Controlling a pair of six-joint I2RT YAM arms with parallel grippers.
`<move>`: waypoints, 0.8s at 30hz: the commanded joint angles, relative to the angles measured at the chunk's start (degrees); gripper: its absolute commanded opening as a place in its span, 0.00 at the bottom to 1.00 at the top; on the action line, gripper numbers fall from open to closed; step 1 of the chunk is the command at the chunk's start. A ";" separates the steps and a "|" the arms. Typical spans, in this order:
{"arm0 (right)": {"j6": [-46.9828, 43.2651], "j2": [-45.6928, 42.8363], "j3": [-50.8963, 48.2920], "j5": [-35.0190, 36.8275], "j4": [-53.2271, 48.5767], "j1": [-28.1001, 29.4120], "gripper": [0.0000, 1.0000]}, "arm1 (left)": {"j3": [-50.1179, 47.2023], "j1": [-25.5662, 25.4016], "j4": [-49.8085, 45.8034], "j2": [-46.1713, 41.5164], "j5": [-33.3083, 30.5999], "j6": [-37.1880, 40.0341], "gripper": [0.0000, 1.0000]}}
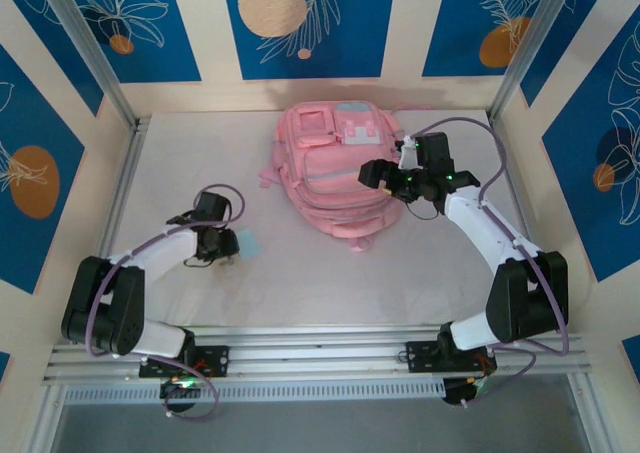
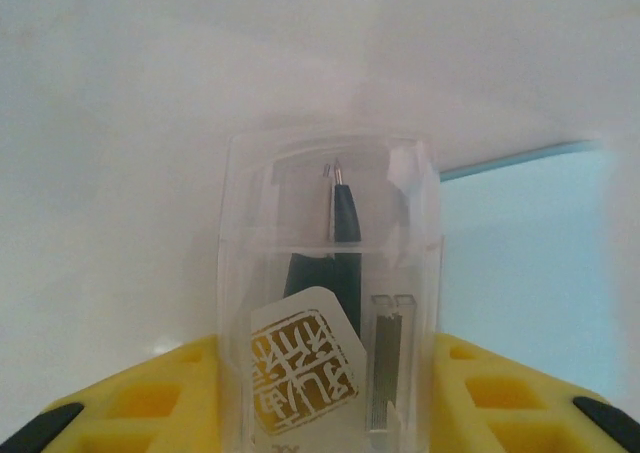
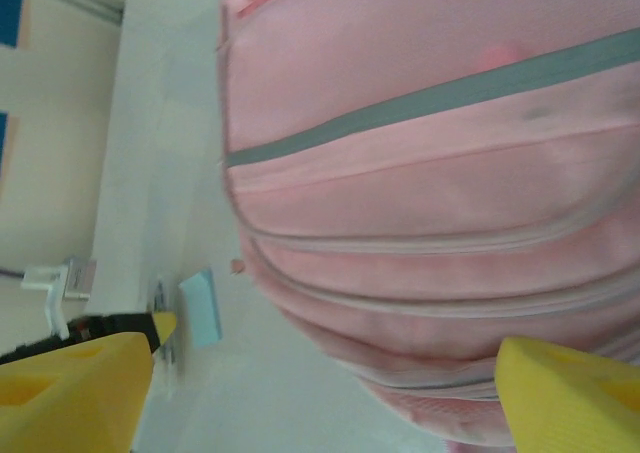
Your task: Pack books, pencil case, and school supplies into a backpack
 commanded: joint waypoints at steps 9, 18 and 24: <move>3.58 9.07 9.12 -12.05 5.69 9.36 0.75 | 15.33 -9.60 10.51 -3.11 25.12 15.35 0.38; 7.79 12.63 11.46 -13.76 9.79 13.18 0.63 | 22.44 -17.06 8.62 2.55 24.82 26.01 0.40; 10.71 12.32 9.53 -16.13 12.60 13.35 0.57 | 23.38 -19.09 9.06 3.87 22.90 27.92 0.40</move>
